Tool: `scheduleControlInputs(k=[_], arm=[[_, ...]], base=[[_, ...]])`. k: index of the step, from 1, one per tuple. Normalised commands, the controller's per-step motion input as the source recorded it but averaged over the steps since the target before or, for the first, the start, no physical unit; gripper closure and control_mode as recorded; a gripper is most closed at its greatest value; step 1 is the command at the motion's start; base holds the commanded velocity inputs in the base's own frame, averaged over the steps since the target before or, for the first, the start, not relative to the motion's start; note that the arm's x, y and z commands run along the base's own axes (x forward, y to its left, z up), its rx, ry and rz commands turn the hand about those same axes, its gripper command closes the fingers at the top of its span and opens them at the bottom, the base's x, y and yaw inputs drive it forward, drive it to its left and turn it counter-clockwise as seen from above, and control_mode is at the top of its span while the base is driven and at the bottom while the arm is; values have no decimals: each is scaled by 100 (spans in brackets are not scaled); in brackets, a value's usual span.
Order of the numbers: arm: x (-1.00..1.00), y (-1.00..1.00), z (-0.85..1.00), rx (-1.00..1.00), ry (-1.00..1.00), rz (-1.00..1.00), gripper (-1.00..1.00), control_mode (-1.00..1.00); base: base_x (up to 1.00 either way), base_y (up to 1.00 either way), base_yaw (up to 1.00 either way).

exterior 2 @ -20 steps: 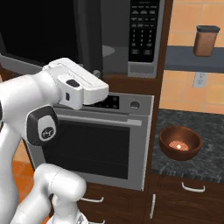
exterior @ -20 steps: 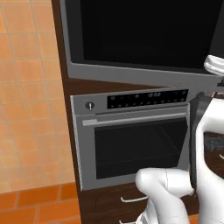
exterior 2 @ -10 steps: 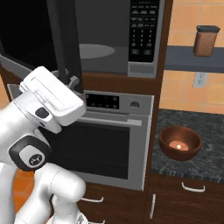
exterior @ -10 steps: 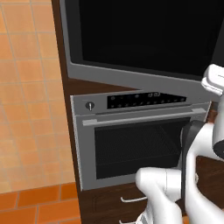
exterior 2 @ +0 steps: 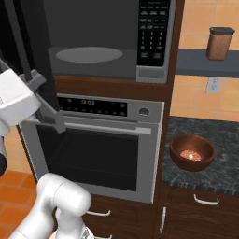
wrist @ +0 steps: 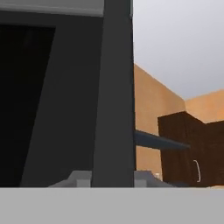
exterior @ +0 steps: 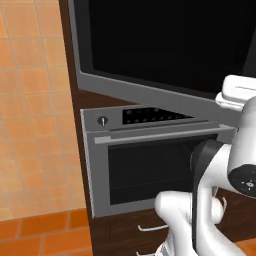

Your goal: Open the microwave, place the bowl with waffle inside the microwave, then close the microwave door and turn it on.

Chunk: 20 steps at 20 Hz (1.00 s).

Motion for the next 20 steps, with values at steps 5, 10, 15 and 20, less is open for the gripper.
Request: scheduleControlInputs(k=[5, 10, 15, 20], arm=[[-92, 41, -29, -33, 6, -4, -100, -100], [-29, 3, -63, -3, 2, -9, -100, -100], [-3, 11, -36, 4, 0, -15, -100, -100], [-17, 0, -1, 6, 0, -19, -100, -100]], base=[[0, 0, 0], [0, 0, 0], [0, 0, 0], [0, 0, 0]])
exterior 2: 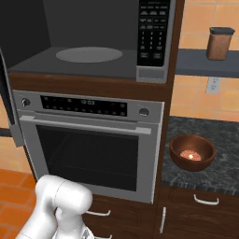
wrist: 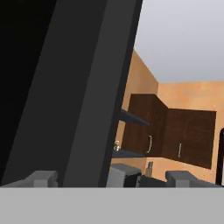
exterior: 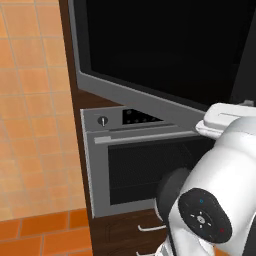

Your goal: Open the microwave, place the bowl with waffle inside the microwave, then close the microwave door and turn it on.

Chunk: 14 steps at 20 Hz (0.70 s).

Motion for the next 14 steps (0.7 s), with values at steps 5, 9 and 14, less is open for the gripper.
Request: scheduleControlInputs(k=[5, 9, 14], arm=[[-54, 0, 0, 4, -7, -3, -100, -100], [-27, 39, 0, 0, -2, 11, -100, -100], [-6, 48, 0, 0, 1, 4, -100, -100]], base=[[0, 0, 0], [0, 0, 0], [0, 0, 0]])
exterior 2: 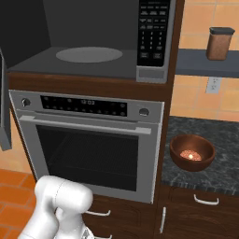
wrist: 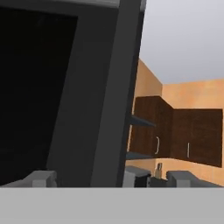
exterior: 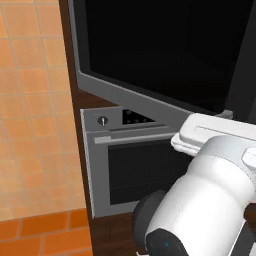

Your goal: Open the microwave, place the bowl with waffle inside the microwave, then close the microwave door and turn it on.

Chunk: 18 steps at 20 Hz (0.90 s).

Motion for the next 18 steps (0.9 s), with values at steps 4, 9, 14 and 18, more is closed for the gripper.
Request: scheduleControlInputs(k=[4, 9, 14, 18], arm=[[-37, -31, 8, 1, 8, 4, -100, -100], [-6, -100, -16, 23, 6, 35, -100, -100], [-1, -41, -40, 13, 4, 73, -100, -100], [-3, 0, -35, 6, 1, 100, -100, -100]], base=[[0, 0, 0], [0, 0, 0], [0, 0, 0], [0, 0, 0]])
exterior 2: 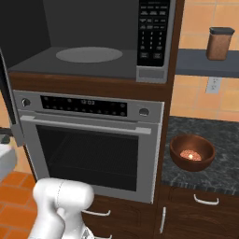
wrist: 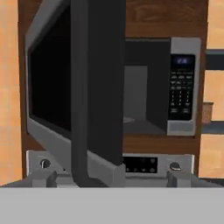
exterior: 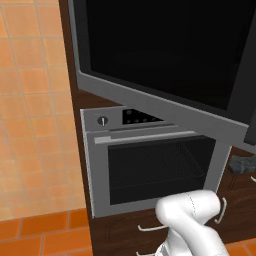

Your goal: Open the microwave, place the bowl with waffle inside the microwave, then close the microwave door and turn it on.

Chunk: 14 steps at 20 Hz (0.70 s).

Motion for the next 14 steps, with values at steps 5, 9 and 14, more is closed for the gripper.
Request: scheduleControlInputs(k=[5, 9, 14], arm=[[9, 0, -22, 10, 8, 99, -100, -100], [76, -12, -3, 17, 24, 70, -100, -100], [98, -60, -2, 26, 23, 41, -100, -100]], base=[[0, 0, 0], [0, 0, 0], [0, 0, 0]])
